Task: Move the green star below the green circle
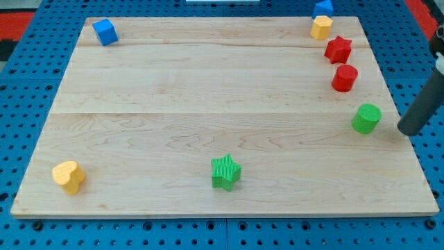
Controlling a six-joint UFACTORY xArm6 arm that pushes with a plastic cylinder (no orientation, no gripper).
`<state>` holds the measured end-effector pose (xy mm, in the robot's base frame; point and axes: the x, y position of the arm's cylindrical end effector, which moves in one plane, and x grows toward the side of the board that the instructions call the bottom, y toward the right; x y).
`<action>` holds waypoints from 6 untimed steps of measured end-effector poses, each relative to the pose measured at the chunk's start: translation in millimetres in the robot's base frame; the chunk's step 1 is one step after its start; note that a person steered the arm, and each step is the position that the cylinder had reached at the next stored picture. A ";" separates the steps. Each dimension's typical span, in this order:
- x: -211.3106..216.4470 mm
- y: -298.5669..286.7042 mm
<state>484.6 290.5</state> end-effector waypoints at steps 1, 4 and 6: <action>-19.9 -28.3; 43.3 -53.6; 77.4 -151.8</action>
<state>562.0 138.8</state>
